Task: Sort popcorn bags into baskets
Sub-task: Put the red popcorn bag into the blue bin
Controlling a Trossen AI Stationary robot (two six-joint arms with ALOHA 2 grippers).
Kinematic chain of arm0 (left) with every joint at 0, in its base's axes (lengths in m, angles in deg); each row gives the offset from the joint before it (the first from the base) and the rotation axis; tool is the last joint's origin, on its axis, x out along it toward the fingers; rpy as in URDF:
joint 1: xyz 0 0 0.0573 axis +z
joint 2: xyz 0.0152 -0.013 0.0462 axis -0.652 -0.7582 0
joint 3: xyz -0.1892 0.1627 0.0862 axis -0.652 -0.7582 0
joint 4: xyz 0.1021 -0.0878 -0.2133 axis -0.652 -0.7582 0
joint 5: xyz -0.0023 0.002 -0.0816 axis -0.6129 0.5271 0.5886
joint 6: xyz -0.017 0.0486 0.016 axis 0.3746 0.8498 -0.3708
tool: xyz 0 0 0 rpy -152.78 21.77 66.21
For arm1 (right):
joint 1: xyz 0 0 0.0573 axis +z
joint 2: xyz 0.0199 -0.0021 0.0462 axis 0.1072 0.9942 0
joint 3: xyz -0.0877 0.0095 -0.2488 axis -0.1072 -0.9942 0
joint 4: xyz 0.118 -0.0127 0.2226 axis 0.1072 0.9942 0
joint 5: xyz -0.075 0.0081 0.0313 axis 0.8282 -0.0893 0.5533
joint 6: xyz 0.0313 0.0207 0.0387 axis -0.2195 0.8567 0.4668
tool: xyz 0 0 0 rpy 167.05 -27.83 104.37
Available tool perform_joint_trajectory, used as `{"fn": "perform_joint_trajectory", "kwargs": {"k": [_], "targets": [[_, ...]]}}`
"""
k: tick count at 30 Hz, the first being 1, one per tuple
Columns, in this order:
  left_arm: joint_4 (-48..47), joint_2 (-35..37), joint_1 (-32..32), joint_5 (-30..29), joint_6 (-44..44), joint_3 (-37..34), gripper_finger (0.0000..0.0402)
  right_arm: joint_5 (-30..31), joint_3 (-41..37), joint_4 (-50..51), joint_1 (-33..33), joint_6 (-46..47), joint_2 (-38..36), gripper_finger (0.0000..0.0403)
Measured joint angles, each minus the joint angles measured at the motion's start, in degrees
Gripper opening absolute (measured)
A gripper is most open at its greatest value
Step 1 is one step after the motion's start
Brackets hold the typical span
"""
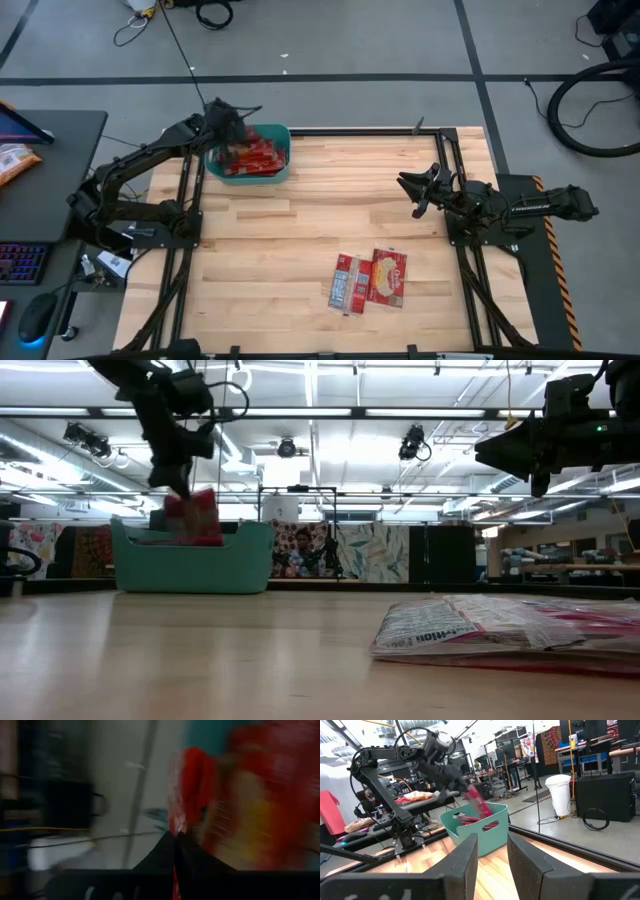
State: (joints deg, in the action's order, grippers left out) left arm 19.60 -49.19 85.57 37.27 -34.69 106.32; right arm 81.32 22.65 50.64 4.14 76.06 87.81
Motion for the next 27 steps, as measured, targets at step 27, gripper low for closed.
{"fn": "perform_joint_trajectory", "kwargs": {"k": [27], "targets": [[-0.17, -4.99, -10.24, 12.91, -47.43, -0.04, 0.0007, 0.00, 0.00, 0.00, -0.01, 0.00, 0.00, 0.0110]]}}
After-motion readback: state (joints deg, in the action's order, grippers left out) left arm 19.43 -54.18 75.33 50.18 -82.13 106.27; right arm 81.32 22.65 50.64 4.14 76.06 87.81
